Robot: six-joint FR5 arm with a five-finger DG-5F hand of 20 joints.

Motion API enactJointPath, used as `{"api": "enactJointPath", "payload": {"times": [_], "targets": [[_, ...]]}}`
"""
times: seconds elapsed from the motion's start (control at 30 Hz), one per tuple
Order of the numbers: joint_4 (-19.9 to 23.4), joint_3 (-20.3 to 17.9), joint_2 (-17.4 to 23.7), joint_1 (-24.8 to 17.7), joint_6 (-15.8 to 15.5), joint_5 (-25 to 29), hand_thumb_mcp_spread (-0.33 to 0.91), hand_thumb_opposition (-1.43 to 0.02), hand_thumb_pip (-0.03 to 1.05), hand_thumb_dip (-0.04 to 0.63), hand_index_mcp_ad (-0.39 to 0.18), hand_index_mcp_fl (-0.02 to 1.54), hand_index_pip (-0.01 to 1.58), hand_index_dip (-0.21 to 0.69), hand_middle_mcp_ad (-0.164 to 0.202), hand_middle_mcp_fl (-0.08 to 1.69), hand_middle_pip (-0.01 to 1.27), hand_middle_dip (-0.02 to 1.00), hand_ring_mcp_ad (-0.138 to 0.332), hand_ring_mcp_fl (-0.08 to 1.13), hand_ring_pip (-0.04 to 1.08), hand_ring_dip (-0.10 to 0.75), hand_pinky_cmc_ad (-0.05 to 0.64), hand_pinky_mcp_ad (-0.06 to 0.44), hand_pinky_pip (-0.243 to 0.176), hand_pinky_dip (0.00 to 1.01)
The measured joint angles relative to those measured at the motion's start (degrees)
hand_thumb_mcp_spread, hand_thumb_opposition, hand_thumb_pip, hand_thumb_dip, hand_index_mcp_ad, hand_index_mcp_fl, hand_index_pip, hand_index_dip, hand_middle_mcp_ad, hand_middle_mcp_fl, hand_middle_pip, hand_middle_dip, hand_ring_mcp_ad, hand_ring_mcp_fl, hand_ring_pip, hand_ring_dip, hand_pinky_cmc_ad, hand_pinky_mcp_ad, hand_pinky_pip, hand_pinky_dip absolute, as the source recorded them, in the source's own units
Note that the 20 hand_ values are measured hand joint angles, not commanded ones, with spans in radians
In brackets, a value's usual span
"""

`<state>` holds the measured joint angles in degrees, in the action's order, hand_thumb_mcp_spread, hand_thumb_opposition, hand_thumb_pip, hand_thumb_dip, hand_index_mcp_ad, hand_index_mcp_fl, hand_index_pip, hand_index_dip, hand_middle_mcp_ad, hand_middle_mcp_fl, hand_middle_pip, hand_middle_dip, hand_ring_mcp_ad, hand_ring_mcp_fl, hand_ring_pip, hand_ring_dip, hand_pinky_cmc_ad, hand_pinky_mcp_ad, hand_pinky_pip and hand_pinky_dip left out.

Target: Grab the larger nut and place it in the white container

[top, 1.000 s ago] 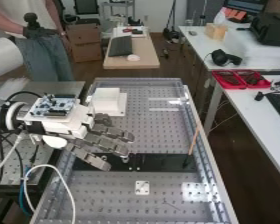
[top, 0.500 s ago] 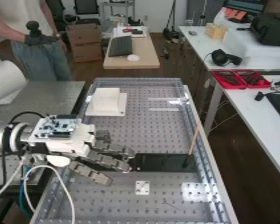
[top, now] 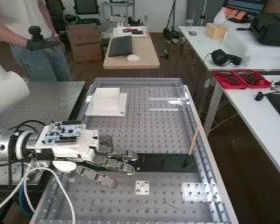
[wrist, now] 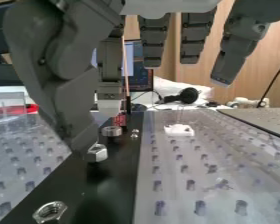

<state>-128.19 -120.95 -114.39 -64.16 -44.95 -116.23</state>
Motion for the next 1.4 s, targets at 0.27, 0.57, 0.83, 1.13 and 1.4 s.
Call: {"api": "enactJointPath", "payload": {"times": [0.27,0.57,0.83,1.13,1.4], "targets": [[0.18,0.86,-1.41,0.64,-1.21,-1.82,0.36,-0.93,0.68,0.176,-0.188,0.01,1.56,0.122,0.070,0.00,0.13,0.21,0.176,0.00,0.13,0.134,0.386,0.326,-0.106,0.58],[-1.77,2.47,-2.15,1.16,-1.77,-3.27,0.36,-0.93,0.68,0.176,-0.188,0.01,1.56,0.122,0.070,0.00,0.13,0.20,0.176,0.00,0.14,0.134,0.382,0.328,-0.106,0.58],[-2.11,2.51,-2.52,1.17,-1.99,-3.98,0.36,-0.93,0.68,0.173,-0.188,0.01,1.56,0.119,0.070,0.00,0.13,0.20,0.180,0.00,0.14,0.134,0.380,0.312,-0.106,0.58],[-2.16,2.74,-2.69,1.58,-1.80,-4.40,0.37,-0.93,0.68,0.178,-0.188,0.01,1.55,0.106,0.070,0.00,0.13,0.19,0.164,0.00,0.14,0.134,0.384,0.316,-0.106,0.58],[-2.29,2.88,-3.06,1.42,-1.23,-4.70,0.37,-0.92,0.70,0.176,-0.188,0.01,1.56,0.093,0.070,0.00,0.13,0.19,0.161,0.00,0.15,0.134,0.380,0.312,-0.110,0.58]]}}
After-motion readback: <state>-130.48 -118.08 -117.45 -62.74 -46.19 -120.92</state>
